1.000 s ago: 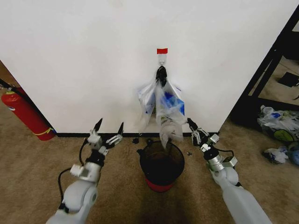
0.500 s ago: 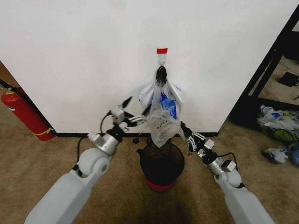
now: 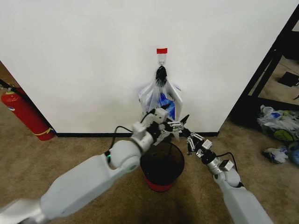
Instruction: Pick up the garbage bag from the wall and place it over the trash bin.
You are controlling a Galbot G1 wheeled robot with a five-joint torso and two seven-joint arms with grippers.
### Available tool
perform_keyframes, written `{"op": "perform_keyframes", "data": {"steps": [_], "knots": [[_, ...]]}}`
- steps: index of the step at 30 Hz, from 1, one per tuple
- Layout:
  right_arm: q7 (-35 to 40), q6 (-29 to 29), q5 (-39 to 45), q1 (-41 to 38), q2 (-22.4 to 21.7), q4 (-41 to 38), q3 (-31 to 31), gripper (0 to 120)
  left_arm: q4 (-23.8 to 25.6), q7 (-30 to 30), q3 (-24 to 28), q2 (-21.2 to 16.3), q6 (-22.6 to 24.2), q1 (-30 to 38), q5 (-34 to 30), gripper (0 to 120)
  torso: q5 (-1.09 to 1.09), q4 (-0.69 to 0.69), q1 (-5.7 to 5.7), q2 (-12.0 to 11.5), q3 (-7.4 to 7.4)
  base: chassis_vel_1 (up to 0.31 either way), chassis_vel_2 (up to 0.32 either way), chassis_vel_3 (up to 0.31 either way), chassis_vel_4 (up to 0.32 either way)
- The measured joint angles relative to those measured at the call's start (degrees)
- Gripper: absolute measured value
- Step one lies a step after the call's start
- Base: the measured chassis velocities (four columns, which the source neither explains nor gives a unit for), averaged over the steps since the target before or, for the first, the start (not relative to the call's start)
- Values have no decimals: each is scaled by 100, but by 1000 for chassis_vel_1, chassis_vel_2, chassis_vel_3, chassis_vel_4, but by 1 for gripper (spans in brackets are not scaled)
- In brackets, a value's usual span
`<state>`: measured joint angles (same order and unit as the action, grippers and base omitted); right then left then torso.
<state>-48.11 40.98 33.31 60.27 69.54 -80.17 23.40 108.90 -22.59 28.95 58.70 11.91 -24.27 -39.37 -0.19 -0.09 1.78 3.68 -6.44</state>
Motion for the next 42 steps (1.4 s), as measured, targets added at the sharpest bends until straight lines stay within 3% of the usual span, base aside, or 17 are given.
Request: {"op": "perform_keyframes", "data": {"steps": [4, 13, 17, 21, 30, 39, 42], "knots": [[10, 6, -61, -10, 69, 23, -26, 0, -122, -490, 275, 39, 540, 399, 419, 90, 0, 1, 0, 0, 0, 0, 0, 0, 0], [19, 43, -162, -34, 120, 41, -45, 0, -18, -1078, 618, 142, 1471, 628, 513, 91, 0, 0, 0, 0, 0, 0, 0, 0, 0], [31, 54, -188, -18, 117, -28, -45, 0, 148, -1504, 903, 173, 2159, 661, 569, 93, 0, 1, 0, 0, 1, 0, 0, 0, 0], [34, 64, -193, -1, 118, -63, -45, 0, 2, -1622, 1046, 215, 2230, 679, 839, 88, -1, 0, 0, 0, 1, 0, 0, 0, 0], [36, 80, -196, 50, 138, -149, -43, 0, -278, -1842, 1085, 317, 2192, 776, 941, 56, 0, 0, 0, 0, 0, 0, 0, 0, 0], [76, 109, -183, 105, 114, -173, -12, 0, 109, -1911, 541, 85, 2123, 381, 766, 20, -1, 0, -1, 0, 1, 0, 0, 0, 0], [96, 116, -175, 120, 105, -173, -6, 0, 167, -1897, 395, 35, 2014, 236, 747, 14, -1, 1, 0, 0, 1, 0, 0, 0, 0]]}}
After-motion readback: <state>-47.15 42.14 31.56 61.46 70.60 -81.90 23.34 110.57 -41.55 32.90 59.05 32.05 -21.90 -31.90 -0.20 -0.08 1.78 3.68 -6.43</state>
